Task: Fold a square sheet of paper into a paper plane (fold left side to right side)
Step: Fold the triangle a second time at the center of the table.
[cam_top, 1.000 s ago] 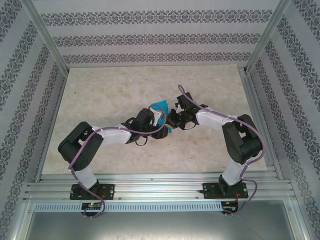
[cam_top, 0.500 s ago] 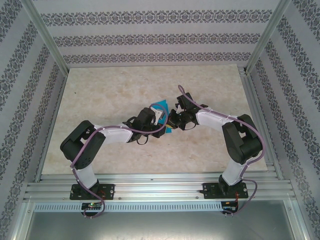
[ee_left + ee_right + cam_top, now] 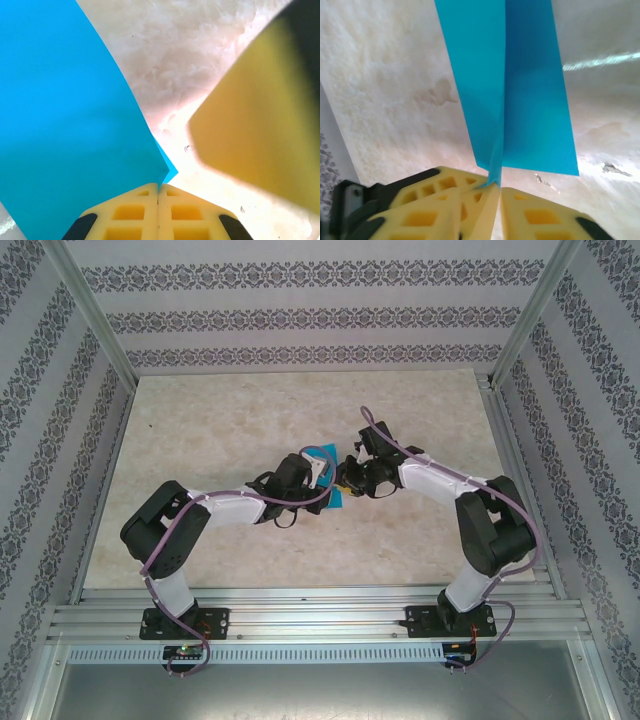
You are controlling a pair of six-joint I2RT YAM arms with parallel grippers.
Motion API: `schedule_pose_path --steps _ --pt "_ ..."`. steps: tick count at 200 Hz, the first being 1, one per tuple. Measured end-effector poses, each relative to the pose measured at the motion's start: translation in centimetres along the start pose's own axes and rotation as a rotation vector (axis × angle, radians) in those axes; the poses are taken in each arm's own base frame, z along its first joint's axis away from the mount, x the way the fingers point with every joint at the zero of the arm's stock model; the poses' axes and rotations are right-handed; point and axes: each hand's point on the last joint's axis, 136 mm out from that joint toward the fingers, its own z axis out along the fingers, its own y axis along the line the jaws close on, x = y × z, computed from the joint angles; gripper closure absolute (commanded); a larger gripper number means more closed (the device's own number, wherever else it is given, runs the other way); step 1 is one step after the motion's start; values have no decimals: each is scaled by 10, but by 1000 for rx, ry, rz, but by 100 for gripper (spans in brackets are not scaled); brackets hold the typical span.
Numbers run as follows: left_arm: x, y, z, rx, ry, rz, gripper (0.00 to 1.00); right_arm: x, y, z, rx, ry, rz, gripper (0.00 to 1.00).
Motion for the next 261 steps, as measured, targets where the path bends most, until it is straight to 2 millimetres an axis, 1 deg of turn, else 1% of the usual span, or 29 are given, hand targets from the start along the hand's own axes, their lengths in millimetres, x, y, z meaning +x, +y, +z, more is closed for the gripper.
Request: schedule_pose_path --steps 9,29,38,46,60,73,84,123,141,160,182,207,247,261 --pt "-2 -1 -1 3 -1 0 97 -7 4 -13 -10 -37 -20 60" --pt "-4 -3 -7 15 -1 -6 97 -19 9 -40 -35 -119 -59 61" --pt "-7 -4 -10 21 -3 -11 97 -21 8 -46 -41 -140 -71 62" --pt "-10 -3 -12 28 -5 -16 97 -21 4 -47 -41 -149 -73 65" --pt "-15 0 -16 36 -10 -28 97 -16 -7 -40 -31 -136 -71 71" --pt "-19 3 -19 44 -11 -43 97 -7 -17 -29 -14 -109 -68 79" --pt "-20 7 -21 50 -8 -54 97 -1 -23 -19 0 -82 -66 82" --pt "-22 20 -26 67 10 -94 97 11 -25 8 10 -31 -87 91" --pt "-24 27 -30 74 10 -115 97 15 -28 19 18 -11 -93 92" --pt "-26 36 -33 81 12 -137 97 21 -34 30 39 15 -89 92" --pt "-28 41 -36 94 15 -151 97 26 -41 39 59 39 -84 92" --pt "-26 43 -37 112 25 -157 97 27 -45 44 72 49 -79 92" --pt "-17 49 -28 115 68 -173 97 24 -46 50 97 49 -88 93" --pt "-14 50 -25 116 80 -173 97 25 -50 52 118 54 -92 93"
